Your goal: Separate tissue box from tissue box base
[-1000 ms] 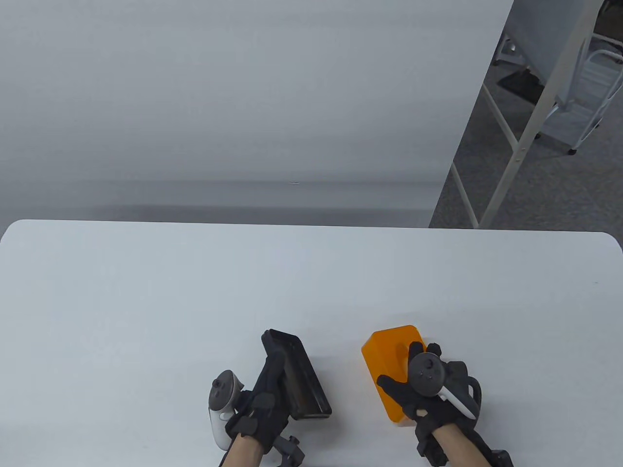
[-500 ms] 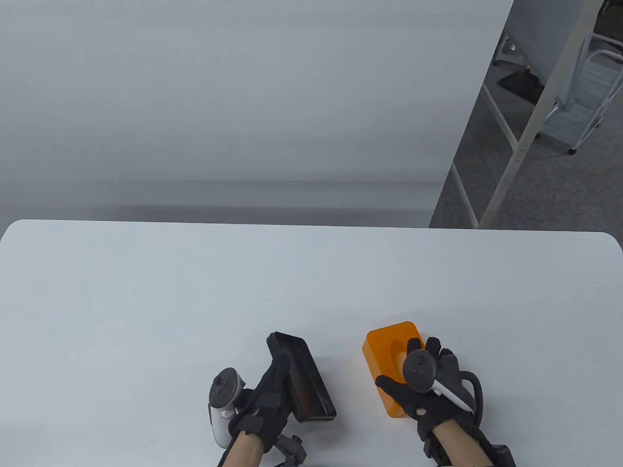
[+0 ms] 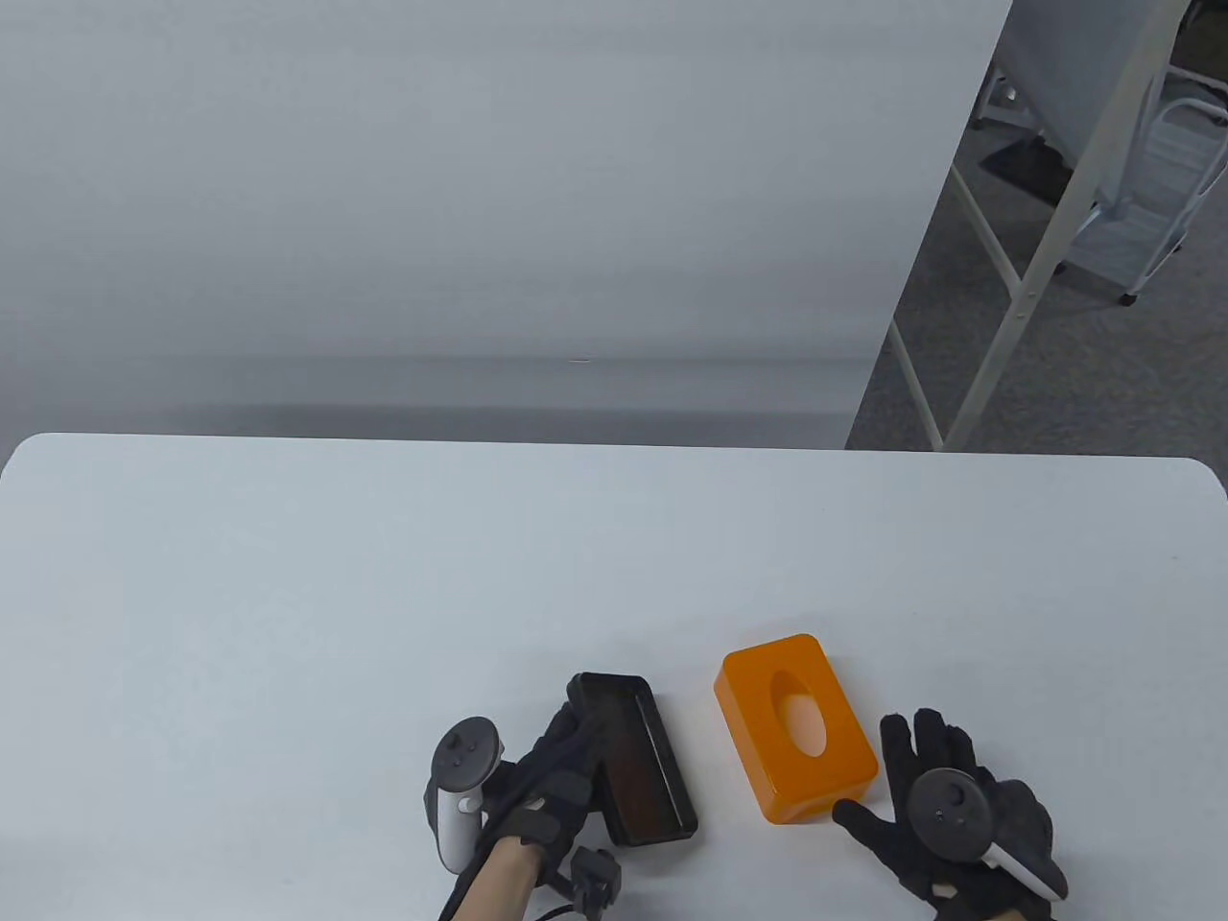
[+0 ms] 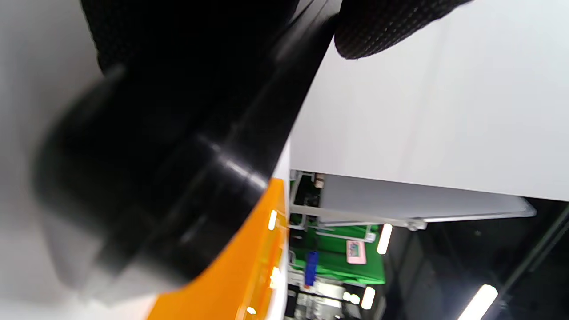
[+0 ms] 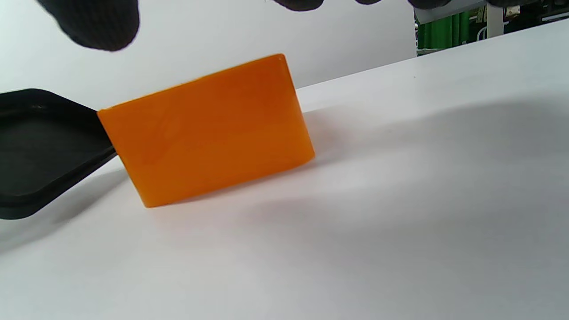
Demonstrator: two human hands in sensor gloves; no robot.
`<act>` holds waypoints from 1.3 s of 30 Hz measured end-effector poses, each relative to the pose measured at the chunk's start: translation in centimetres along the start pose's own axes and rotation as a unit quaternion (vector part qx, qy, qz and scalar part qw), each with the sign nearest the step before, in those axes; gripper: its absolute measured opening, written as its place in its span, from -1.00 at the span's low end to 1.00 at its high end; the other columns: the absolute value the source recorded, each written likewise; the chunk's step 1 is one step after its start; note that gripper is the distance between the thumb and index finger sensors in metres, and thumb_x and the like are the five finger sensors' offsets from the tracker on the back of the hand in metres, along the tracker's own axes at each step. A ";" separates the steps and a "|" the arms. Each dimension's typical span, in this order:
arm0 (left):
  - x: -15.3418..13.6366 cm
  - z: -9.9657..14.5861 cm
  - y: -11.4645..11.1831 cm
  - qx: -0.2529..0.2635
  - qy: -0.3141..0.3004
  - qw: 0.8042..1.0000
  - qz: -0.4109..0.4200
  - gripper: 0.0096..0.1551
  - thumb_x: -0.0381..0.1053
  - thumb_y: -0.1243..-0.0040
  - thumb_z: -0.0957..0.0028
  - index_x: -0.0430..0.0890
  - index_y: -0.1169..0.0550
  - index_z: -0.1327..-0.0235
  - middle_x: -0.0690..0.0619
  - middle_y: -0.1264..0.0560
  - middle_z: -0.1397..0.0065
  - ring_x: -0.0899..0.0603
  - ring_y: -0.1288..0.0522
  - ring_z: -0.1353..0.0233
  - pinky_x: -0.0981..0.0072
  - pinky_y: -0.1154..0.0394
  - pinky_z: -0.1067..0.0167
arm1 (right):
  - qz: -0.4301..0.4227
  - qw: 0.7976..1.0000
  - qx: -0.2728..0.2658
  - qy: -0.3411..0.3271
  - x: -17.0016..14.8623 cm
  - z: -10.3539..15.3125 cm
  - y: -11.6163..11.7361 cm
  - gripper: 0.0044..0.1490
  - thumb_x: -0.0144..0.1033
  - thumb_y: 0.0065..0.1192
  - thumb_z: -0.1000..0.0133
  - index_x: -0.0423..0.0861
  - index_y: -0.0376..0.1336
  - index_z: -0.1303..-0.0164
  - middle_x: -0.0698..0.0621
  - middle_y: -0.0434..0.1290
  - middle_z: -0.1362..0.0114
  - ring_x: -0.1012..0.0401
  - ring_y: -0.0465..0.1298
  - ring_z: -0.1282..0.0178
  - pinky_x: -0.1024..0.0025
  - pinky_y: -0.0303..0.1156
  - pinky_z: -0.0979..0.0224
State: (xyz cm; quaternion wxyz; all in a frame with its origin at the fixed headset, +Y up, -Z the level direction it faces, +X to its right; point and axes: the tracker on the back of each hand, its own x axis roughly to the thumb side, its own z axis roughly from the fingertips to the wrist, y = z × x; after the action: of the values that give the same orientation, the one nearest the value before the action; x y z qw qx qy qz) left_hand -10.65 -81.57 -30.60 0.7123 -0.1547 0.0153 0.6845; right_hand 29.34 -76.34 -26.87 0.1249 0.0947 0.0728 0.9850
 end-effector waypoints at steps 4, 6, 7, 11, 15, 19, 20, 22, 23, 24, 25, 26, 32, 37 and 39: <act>-0.5 -0.5 -0.2 0.012 0.018 0.999 -0.029 -0.09 0.13 -0.05 -0.25 -0.46 -0.06 -0.51 -0.50 -0.23 -0.44 -0.43 -0.60 -0.19 0.17 -0.69 0.06 | -0.006 1.000 0.000 0.011 -1.0 0.3 -0.4 0.29 0.49 -0.07 -0.12 -0.29 -0.23 -0.66 -0.55 -0.29 -0.64 -0.57 -0.14 -0.55 -0.63 -0.02 -0.35; -0.6 -0.8 -0.2 0.015 0.024 0.999 -0.045 -0.10 0.11 -0.09 -0.23 -0.45 -0.09 -0.51 -0.49 -0.25 -0.43 -0.38 -0.64 -0.17 0.21 -0.71 0.09 | -0.018 1.000 0.009 0.015 -1.3 0.2 -0.4 0.29 0.48 -0.07 -0.13 -0.29 -0.24 -0.66 -0.55 -0.30 -0.64 -0.58 -0.15 -0.55 -0.63 -0.02 -0.35; -0.7 -0.8 -0.3 0.022 0.030 0.998 -0.055 -0.10 0.10 -0.11 -0.22 -0.46 -0.10 -0.51 -0.49 -0.27 -0.42 -0.36 -0.65 -0.15 0.23 -0.71 0.12 | -0.020 1.000 0.012 0.014 -1.3 0.2 -0.3 0.28 0.48 -0.07 -0.13 -0.30 -0.24 -0.65 -0.55 -0.30 -0.64 -0.58 -0.15 -0.55 -0.63 -0.02 -0.35; -0.6 -0.7 -0.3 0.052 0.037 0.992 -0.107 -0.10 0.08 -0.20 -0.17 -0.46 -0.16 -0.49 -0.47 -0.32 -0.39 -0.31 -0.70 -0.08 0.27 -0.73 0.20 | -0.009 1.000 0.015 0.009 -1.1 0.1 -0.1 0.28 0.48 -0.07 -0.14 -0.30 -0.24 -0.65 -0.55 -0.31 -0.64 -0.57 -0.18 -0.55 -0.63 -0.02 -0.35; -0.2 -0.4 -0.6 0.061 0.030 0.987 -0.145 -0.09 0.06 -0.20 -0.16 -0.47 -0.14 -0.48 -0.49 -0.30 -0.39 -0.34 -0.68 -0.09 0.28 -0.73 0.21 | 0.002 1.000 0.019 0.000 -0.7 0.0 0.1 0.27 0.48 -0.09 -0.14 -0.30 -0.25 -0.65 -0.55 -0.31 -0.63 -0.57 -0.17 -0.54 -0.63 -0.02 -0.34; 0.9 0.1 -0.9 0.067 0.000 0.977 -0.201 -0.04 0.07 -0.19 -0.16 -0.49 -0.06 -0.48 -0.55 -0.19 -0.42 -0.42 -0.60 -0.18 0.15 -0.70 0.10 | 0.011 1.000 0.023 -0.005 -0.4 0.0 0.4 0.27 0.48 -0.10 -0.15 -0.30 -0.25 -0.65 -0.55 -0.31 -0.63 -0.57 -0.17 -0.54 -0.62 -0.02 -0.34; 1.3 0.2 -1.0 0.068 -0.015 0.972 -0.223 -0.03 0.08 -0.18 -0.16 -0.49 -0.05 -0.48 -0.55 -0.17 -0.42 -0.48 -0.56 -0.21 0.11 -0.68 0.06 | 0.013 1.000 0.024 -0.006 -0.3 0.0 0.4 0.27 0.48 -0.10 -0.15 -0.30 -0.25 -0.65 -0.55 -0.31 -0.63 -0.57 -0.17 -0.54 -0.62 -0.02 -0.34; 1.9 0.5 -1.4 0.058 -0.037 0.966 -0.250 -0.02 0.09 -0.18 -0.17 -0.48 -0.04 -0.49 -0.56 -0.13 -0.44 -0.61 -0.41 -0.29 -0.06 -0.59 -0.08 | 0.020 0.999 0.025 -0.010 -0.2 -0.2 0.6 0.27 0.47 -0.09 -0.15 -0.30 -0.25 -0.65 -0.55 -0.31 -0.63 -0.57 -0.17 -0.54 -0.62 -0.02 -0.34; 2.3 0.7 -1.7 0.054 -0.048 0.961 -0.268 -0.01 0.10 -0.18 -0.17 -0.48 -0.03 -0.49 -0.57 -0.11 -0.45 -0.64 -0.35 -0.32 -0.14 -0.54 -0.11 | 0.024 0.999 0.026 -0.010 -0.3 -0.2 0.7 0.27 0.47 -0.09 -0.14 -0.30 -0.25 -0.65 -0.55 -0.31 -0.63 -0.57 -0.17 -0.54 -0.62 -0.02 -0.34; 2.6 0.9 -1.8 0.052 -0.059 0.955 -0.286 0.00 0.10 -0.18 -0.17 -0.48 -0.03 -0.49 -0.57 -0.10 -0.45 -0.65 -0.33 -0.33 -0.16 -0.52 -0.13 | 0.028 0.999 0.029 -0.011 -0.3 -0.3 0.8 0.27 0.47 -0.09 -0.15 -0.30 -0.25 -0.65 -0.55 -0.31 -0.64 -0.57 -0.17 -0.55 -0.63 -0.02 -0.35; 2.8 1.0 -1.9 0.052 -0.069 0.950 -0.301 0.00 0.10 -0.18 -0.17 -0.48 -0.03 -0.49 -0.57 -0.09 -0.46 -0.66 -0.32 -0.33 -0.18 -0.51 -0.13 | 0.029 0.999 0.031 -0.010 -0.3 -0.3 0.8 0.27 0.47 -0.09 -0.14 -0.30 -0.25 -0.65 -0.55 -0.31 -0.64 -0.57 -0.18 -0.55 -0.63 -0.03 -0.35; 3.2 1.2 -2.0 0.057 -0.076 0.941 -0.324 -0.02 0.08 -0.19 -0.16 -0.48 -0.04 -0.50 -0.56 -0.09 -0.46 -0.67 -0.32 -0.33 -0.19 -0.51 -0.13 | 0.029 0.999 0.031 -0.010 -0.3 -0.3 0.8 0.27 0.47 -0.09 -0.14 -0.30 -0.25 -0.65 -0.54 -0.31 -0.64 -0.57 -0.18 -0.55 -0.63 -0.03 -0.35; 6.4 3.4 -1.8 0.101 -0.153 0.812 -0.554 0.05 0.21 -0.21 -0.14 -0.43 -0.06 -0.53 -0.52 -0.07 -0.51 -0.65 -0.28 -0.39 -0.25 -0.46 -0.18 | 0.030 0.999 0.023 -0.017 0.1 -0.2 0.2 0.27 0.47 -0.08 -0.14 -0.29 -0.24 -0.65 -0.54 -0.31 -0.64 -0.57 -0.18 -0.55 -0.64 -0.05 -0.35; 7.6 4.9 -0.2 0.058 -0.087 0.802 -0.588 0.29 0.47 -0.08 -0.15 -0.48 0.06 -0.58 -0.58 0.17 -0.56 -0.83 0.17 -0.43 -0.71 0.06 -0.19 | 0.038 0.999 0.023 -0.025 0.5 -0.1 -0.2 0.27 0.46 -0.08 -0.14 -0.29 -0.24 -0.65 -0.54 -0.31 -0.64 -0.57 -0.18 -0.55 -0.64 -0.06 -0.35; 7.7 5.1 0.5 0.053 -0.073 0.799 -0.594 0.33 0.52 -0.04 -0.15 -0.47 0.10 -0.60 -0.58 0.24 -0.55 -0.83 0.24 -0.42 -0.73 0.13 -0.18 | 0.042 0.999 0.021 -0.028 0.6 -0.1 -0.4 0.27 0.46 -0.08 -0.14 -0.29 -0.24 -0.65 -0.54 -0.30 -0.64 -0.57 -0.18 -0.55 -0.65 -0.06 -0.35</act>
State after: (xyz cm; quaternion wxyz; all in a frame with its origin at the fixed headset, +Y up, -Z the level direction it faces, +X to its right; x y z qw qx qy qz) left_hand -11.62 -72.82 -27.63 0.9853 -0.0451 -0.0951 0.1346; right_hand 28.89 -75.82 -26.91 0.0838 0.1276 0.0862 0.9845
